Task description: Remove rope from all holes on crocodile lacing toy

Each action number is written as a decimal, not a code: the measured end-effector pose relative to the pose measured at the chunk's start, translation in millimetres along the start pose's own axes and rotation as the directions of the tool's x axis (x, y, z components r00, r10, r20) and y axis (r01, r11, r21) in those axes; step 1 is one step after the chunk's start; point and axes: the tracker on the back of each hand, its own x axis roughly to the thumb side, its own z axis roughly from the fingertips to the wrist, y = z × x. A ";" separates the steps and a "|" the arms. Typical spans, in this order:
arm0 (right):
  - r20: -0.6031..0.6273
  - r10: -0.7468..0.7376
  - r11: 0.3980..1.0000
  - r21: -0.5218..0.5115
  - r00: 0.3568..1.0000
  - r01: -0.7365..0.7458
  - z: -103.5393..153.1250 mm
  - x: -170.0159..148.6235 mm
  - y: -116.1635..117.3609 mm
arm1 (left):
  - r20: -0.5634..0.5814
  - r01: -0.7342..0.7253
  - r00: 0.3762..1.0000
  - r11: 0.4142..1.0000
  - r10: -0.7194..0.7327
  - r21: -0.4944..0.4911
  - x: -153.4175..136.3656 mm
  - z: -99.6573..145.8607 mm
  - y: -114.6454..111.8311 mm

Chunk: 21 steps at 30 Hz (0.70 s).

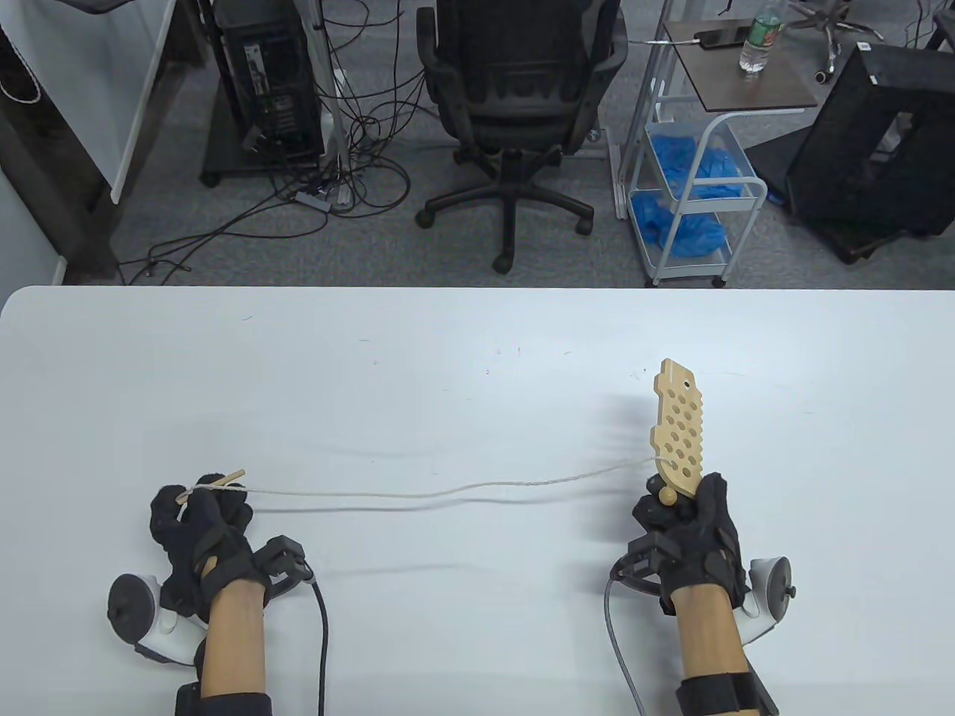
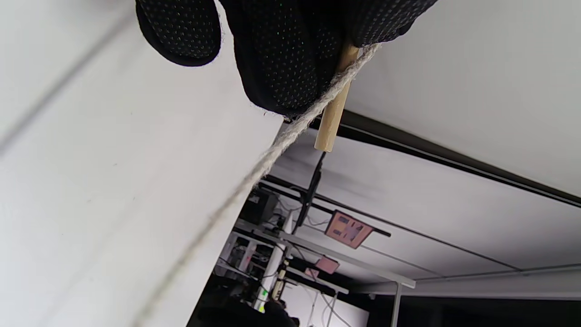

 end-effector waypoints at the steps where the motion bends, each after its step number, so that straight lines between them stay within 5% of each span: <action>1: 0.000 0.001 1.000 0.000 1.000 -0.001 -0.3 -0.1 -0.3 | 0.000 0.000 1.000 1.000 0.000 -0.001 -0.1 0.0 -0.1; 10: 0.052 0.145 0.985 0.089 0.988 -0.149 3.8 -9.0 13.9 | 0.107 0.126 0.988 0.985 -0.114 -0.116 6.5 1.9 -17.0; 21: 0.169 0.422 0.844 0.287 0.891 -0.454 35.4 -40.3 55.7 | 0.504 0.545 0.783 0.792 -0.365 -0.274 21.8 56.0 -90.2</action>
